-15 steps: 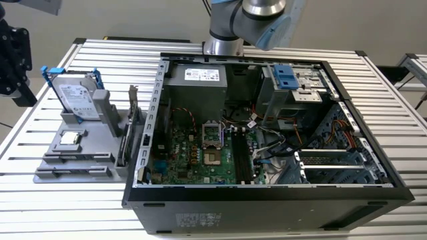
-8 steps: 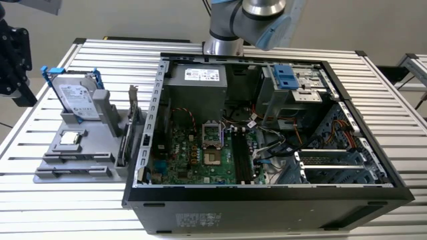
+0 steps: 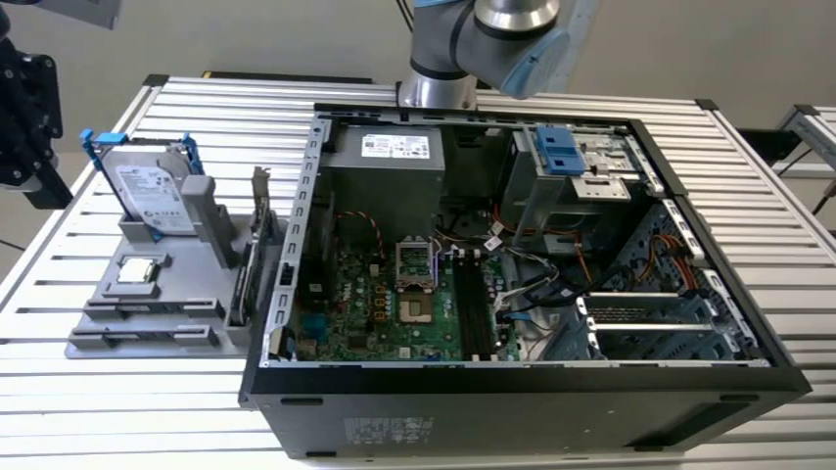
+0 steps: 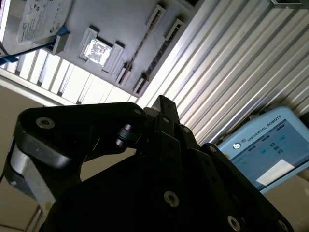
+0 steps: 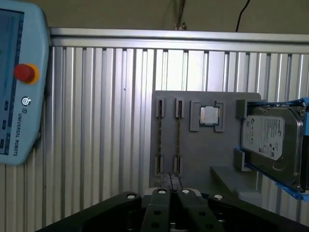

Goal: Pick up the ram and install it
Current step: 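Pick up the ram and move it above insertion slot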

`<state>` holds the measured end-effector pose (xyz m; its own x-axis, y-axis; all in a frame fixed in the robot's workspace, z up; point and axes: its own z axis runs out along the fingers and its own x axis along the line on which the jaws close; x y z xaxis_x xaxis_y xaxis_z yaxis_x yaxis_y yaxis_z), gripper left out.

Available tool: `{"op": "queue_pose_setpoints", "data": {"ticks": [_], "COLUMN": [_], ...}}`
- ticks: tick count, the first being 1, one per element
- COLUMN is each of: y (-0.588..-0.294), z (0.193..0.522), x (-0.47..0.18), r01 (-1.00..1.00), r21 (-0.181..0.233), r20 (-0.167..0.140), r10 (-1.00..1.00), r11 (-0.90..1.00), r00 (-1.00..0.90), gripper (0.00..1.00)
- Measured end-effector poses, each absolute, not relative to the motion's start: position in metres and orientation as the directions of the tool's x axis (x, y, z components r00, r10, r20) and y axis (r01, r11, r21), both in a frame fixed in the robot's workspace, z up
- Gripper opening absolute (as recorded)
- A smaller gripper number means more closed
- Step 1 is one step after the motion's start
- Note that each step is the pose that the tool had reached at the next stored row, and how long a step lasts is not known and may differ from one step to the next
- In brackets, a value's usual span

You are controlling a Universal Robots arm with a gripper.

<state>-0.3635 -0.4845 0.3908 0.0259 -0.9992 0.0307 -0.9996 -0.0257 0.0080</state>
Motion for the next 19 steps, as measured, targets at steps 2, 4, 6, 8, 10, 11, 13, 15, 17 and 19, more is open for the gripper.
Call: {"op": "queue_pose_setpoints", "data": {"ticks": [2,4,6,8,10,11,13,15,17,19], "y": [-0.4845,-0.4845,-0.4845,-0.4845,-0.4845,-0.4845,-0.4845,-0.4845,-0.4845,-0.4845], "z": [0.3908,0.3908,0.3908,0.3908,0.3908,0.3908,0.3908,0.3908,0.3909,0.3909], "x": [-0.3635,-0.3635,-0.3635,-0.3635,-0.3635,-0.3635,-0.3635,-0.3635,-0.3635,-0.3635], "r01": [-1.0,-1.0,-1.0,-1.0,-0.999,-0.999,-0.999,-0.999,-0.999,-0.999], "r21": [0.008,0.008,0.008,0.008,0.008,0.008,0.008,0.008,0.008,0.008], "r20": [0.031,0.031,0.031,0.031,0.031,0.031,0.031,0.031,0.031,0.031], "r10": [-0.999,-0.999,-0.999,-0.999,-0.999,-0.999,-0.999,-0.999,-0.999,-0.999], "r11": [-0.027,-0.028,-0.029,-0.03,-0.031,-0.031,-0.032,-0.033,-0.034,-0.035], "r00": [0.027,0.028,0.029,0.03,0.031,0.032,0.033,0.034,0.035,0.036], "gripper": [0.0,0.0,0.0,0.0,0.0,0.0,0.0,1.0,1.0,1.0]}}
